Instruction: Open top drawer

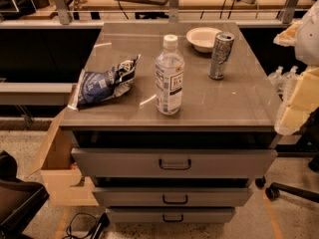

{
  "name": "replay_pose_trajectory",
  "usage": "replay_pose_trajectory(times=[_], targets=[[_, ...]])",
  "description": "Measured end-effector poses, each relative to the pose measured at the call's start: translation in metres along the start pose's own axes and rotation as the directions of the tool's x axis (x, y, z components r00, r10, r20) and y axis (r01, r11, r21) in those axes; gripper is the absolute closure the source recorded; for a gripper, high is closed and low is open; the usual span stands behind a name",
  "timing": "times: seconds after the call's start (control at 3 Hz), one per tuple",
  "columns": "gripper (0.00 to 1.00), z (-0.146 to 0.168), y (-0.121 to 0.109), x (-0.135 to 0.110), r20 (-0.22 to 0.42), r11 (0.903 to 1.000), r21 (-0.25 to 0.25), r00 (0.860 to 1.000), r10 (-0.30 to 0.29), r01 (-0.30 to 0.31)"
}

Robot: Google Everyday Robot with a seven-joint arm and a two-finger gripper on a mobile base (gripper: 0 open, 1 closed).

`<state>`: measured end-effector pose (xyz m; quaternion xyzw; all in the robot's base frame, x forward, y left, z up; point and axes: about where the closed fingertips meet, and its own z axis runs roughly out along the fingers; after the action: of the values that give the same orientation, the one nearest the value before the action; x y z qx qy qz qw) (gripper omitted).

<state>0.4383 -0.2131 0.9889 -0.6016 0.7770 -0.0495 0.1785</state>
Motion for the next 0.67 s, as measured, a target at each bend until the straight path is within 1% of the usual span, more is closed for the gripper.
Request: replay_pose_trajectory(times=[0.33, 0.67], targets=[[0.0, 0.0, 0.0, 0.0, 0.0, 1.0, 0.0, 1.0, 0.0, 0.0], [0.0, 0.007, 0.011, 0.006, 0.011, 0.9999, -0.009, 1.0, -0.007, 0.007]])
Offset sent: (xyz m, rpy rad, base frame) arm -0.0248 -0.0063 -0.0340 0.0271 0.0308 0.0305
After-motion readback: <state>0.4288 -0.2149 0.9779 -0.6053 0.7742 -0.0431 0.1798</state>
